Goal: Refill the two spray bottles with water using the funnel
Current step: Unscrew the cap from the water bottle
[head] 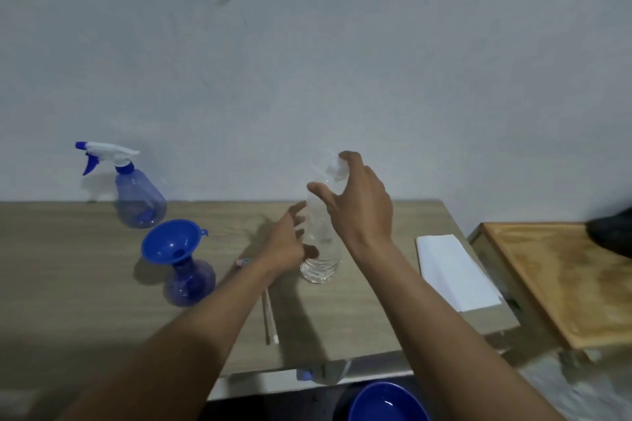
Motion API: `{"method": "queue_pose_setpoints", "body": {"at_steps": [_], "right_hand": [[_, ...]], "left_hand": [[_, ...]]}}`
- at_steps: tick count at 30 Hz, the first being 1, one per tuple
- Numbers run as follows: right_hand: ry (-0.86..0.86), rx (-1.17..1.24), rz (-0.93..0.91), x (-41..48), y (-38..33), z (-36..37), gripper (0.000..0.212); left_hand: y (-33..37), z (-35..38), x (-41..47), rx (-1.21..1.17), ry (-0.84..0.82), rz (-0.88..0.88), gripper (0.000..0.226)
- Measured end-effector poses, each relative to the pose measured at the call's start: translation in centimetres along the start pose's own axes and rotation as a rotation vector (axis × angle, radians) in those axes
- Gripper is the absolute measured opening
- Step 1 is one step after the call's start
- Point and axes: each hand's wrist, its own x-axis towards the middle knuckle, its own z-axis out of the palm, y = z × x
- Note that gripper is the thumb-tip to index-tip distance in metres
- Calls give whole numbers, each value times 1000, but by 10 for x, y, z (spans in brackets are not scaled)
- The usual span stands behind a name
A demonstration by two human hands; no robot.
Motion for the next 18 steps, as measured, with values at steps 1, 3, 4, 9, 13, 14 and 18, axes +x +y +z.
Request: {"method": "queue_pose_setpoints", "body": {"at_steps": [1, 3, 4, 9, 13, 14, 18], "right_hand": [[-2, -3, 2, -2, -2, 0, 55], [-22, -6, -4, -6, -5, 1, 55], [-44, 17, -4, -8, -5, 0, 54], [-146, 366, 107, -5, 1, -13, 43], [-89, 355, 130, 3, 1, -12, 31], [-73, 328, 116, 4, 1, -10, 30], [-35, 281, 106, 7, -1, -1, 23]], "left_hand": [[0, 8, -5, 72, 23, 21, 94], [-1, 16, -6, 174, 89, 82, 93], [-1, 16, -5, 188, 97, 86, 92], [7, 1, 3, 243, -31, 80, 91], [22, -1, 1, 246, -70, 59, 93], [25, 2, -3, 244, -23, 38, 87], [20, 9, -11, 195, 155, 112, 75]]}}
